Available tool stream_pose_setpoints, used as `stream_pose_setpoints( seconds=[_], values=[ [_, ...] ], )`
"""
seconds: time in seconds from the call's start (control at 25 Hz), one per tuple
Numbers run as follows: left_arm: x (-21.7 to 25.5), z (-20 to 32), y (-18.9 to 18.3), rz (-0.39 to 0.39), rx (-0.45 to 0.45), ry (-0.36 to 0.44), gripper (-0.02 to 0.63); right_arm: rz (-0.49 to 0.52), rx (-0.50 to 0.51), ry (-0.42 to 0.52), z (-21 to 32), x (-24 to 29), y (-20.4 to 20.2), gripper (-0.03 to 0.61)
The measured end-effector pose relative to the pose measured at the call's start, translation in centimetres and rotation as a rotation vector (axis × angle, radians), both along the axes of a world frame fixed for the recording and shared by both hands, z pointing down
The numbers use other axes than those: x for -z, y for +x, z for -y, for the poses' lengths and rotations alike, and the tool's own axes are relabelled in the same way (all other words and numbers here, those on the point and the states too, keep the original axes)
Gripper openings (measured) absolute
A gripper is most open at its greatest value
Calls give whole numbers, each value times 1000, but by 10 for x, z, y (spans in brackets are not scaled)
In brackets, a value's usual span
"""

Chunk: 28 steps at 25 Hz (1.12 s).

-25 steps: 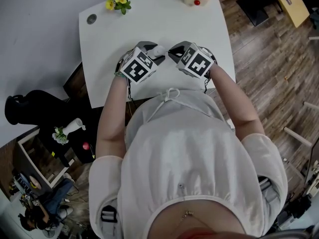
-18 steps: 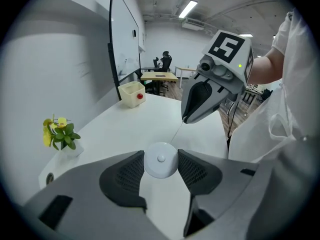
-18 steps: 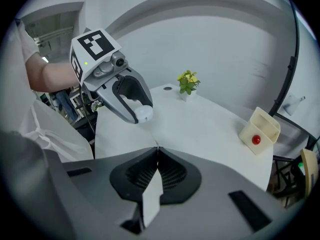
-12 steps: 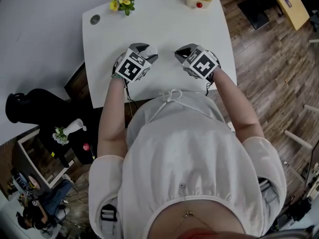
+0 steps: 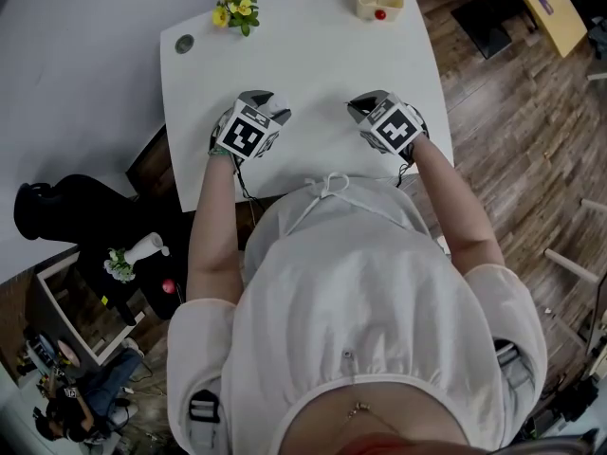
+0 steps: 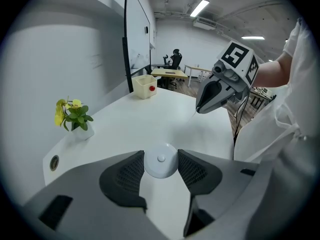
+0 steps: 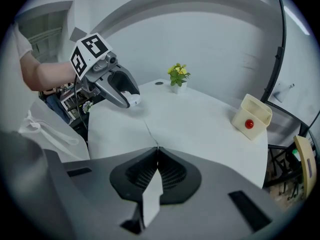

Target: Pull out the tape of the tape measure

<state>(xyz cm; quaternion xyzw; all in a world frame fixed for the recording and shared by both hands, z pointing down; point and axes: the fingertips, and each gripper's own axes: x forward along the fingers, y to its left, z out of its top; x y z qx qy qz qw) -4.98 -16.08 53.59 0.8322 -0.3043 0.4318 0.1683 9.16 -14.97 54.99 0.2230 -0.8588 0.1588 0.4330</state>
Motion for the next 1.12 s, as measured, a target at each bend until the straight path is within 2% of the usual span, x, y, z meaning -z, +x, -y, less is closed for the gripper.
stream_pose_setpoints(
  seconds=[0.2, 0.36, 0.52, 0.76, 0.92, 1.04, 1.12],
  values=[
    [-3, 2, -4, -20, 10, -19, 226, -29, -21, -12, 4, -8, 2, 8],
    [-7, 7, -32, 21, 69, -9, 227, -73, -70, -1, 15, -12, 19, 8],
    [-7, 6, -46, -31, 125, -25, 226, -67, -90, 6, 20, -8, 21, 8],
    [-15, 2, -52, -13, 137, -35, 226, -97, -105, 29, 27, -10, 19, 8],
    [-19, 3, -76, 35, 176, -31, 225, -174, -142, 73, 38, -12, 43, 8],
    [-16, 3, -85, -25, 219, -51, 227, -130, -154, 13, 32, -18, 45, 8],
    [-18, 3, -85, -28, 224, -56, 227, -132, -149, 5, 31, -19, 43, 8]
  ],
)
